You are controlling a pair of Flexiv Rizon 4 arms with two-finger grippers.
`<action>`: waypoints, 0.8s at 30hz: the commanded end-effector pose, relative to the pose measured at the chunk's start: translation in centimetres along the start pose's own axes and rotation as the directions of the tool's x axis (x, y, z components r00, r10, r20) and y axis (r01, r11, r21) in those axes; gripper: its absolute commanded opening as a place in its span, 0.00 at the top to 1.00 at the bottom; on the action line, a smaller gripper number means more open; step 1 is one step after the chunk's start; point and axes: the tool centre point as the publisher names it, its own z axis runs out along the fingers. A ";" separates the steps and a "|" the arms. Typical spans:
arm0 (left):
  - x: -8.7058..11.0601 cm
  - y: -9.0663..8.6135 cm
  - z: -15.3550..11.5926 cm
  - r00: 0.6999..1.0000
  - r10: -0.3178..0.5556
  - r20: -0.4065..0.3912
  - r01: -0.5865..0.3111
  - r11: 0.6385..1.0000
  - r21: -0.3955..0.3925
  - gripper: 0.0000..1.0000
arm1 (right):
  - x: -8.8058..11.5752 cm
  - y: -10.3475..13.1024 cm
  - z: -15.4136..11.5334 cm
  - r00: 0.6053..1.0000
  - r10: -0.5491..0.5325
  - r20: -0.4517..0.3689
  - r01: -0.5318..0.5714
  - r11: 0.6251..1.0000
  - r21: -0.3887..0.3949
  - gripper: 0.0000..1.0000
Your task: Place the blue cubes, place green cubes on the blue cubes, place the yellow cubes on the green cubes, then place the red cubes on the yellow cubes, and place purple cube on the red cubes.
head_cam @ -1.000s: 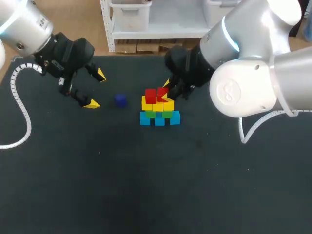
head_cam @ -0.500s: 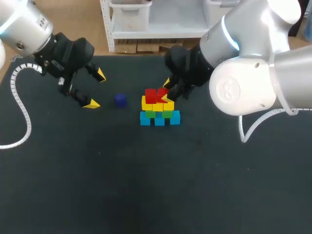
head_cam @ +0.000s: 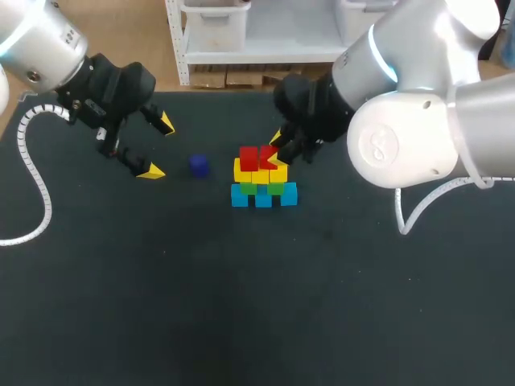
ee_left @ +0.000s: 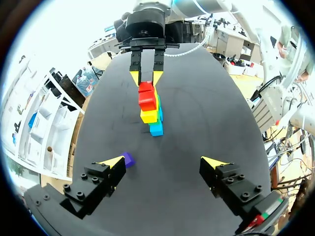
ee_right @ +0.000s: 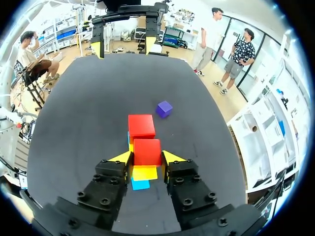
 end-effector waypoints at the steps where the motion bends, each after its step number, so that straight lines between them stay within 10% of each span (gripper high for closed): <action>1: 0.1 -0.1 0.0 1.000 0.003 0.004 -0.003 1.000 -0.002 0.00 | 0.1 -0.2 0.0 1.000 -0.001 0.005 0.001 1.000 -0.007 0.69; 17: 0.1 -0.1 0.0 1.000 0.003 0.004 -0.003 1.000 -0.002 0.00 | 0.0 0.0 -0.2 1.000 -0.001 0.011 0.001 1.000 -0.013 0.66; 23: 0.1 -0.1 0.0 1.000 0.003 0.004 -0.003 1.000 -0.002 0.00 | -0.1 0.0 -0.3 1.000 -0.003 0.017 0.003 1.000 -0.016 0.51; 24: 0.1 -0.1 0.0 1.000 0.003 0.004 -0.003 1.000 -0.002 0.00 | -0.1 0.0 -0.3 1.000 -0.002 0.017 0.002 1.000 -0.016 0.23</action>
